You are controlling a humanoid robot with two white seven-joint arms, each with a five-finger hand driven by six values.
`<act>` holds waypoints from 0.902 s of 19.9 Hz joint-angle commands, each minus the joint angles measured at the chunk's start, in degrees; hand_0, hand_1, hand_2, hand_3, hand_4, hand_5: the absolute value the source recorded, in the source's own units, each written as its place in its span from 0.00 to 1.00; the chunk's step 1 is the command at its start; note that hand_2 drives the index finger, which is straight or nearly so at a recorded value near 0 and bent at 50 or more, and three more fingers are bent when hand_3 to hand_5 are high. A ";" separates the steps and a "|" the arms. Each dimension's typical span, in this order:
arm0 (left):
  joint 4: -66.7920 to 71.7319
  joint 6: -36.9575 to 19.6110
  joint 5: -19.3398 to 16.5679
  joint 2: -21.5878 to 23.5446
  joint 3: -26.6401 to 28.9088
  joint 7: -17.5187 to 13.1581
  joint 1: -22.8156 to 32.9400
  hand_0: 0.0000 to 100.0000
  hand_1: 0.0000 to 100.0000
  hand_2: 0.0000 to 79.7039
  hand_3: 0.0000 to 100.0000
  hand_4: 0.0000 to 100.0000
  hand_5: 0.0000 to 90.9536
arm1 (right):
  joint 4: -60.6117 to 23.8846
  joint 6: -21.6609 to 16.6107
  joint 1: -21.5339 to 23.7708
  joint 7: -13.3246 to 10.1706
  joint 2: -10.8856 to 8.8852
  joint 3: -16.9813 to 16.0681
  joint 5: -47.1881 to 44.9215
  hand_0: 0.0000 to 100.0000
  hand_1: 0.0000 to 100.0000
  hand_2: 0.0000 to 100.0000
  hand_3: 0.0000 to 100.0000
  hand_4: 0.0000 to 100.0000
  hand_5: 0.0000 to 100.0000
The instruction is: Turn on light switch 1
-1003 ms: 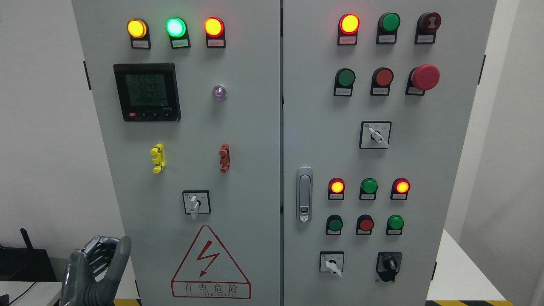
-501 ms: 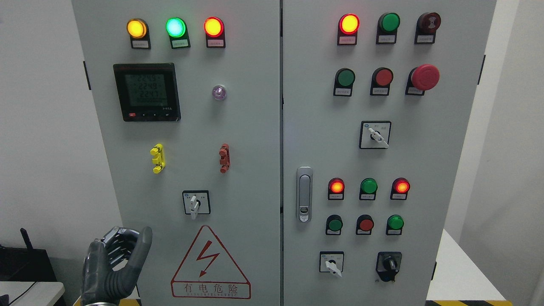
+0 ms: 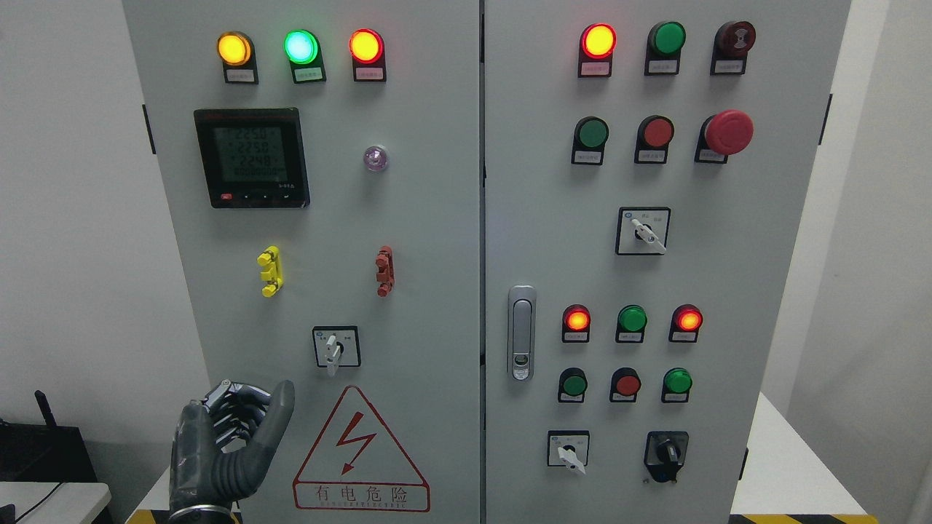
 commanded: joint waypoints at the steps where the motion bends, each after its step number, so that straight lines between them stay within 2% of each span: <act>1: 1.09 2.49 -2.72 -6.32 -1.57 0.90 -1.51 0.10 0.50 0.78 0.86 0.88 0.92 | 0.00 0.01 0.00 0.08 0.05 0.97 -1.41 0.12 0.39 0.00 0.00 0.00 0.00; 6: 3.46 3.89 -3.16 -7.73 -1.48 0.99 -3.00 0.10 0.52 0.79 0.86 0.88 0.92 | 0.00 0.01 0.00 -0.01 -0.04 0.97 -1.41 0.12 0.39 0.00 0.00 0.00 0.00; 12: 4.69 3.98 -5.36 -9.40 -1.66 1.26 -4.32 0.10 0.54 0.78 0.85 0.87 0.91 | 0.00 0.01 0.00 -0.01 -0.04 0.97 -1.41 0.12 0.39 0.00 0.00 0.00 0.00; 18: 5.40 4.95 -5.80 -9.75 -4.21 4.51 -5.46 0.10 0.57 0.75 0.85 0.87 0.90 | 0.00 0.01 0.00 -0.01 -0.04 0.97 -1.41 0.12 0.39 0.00 0.00 0.00 0.00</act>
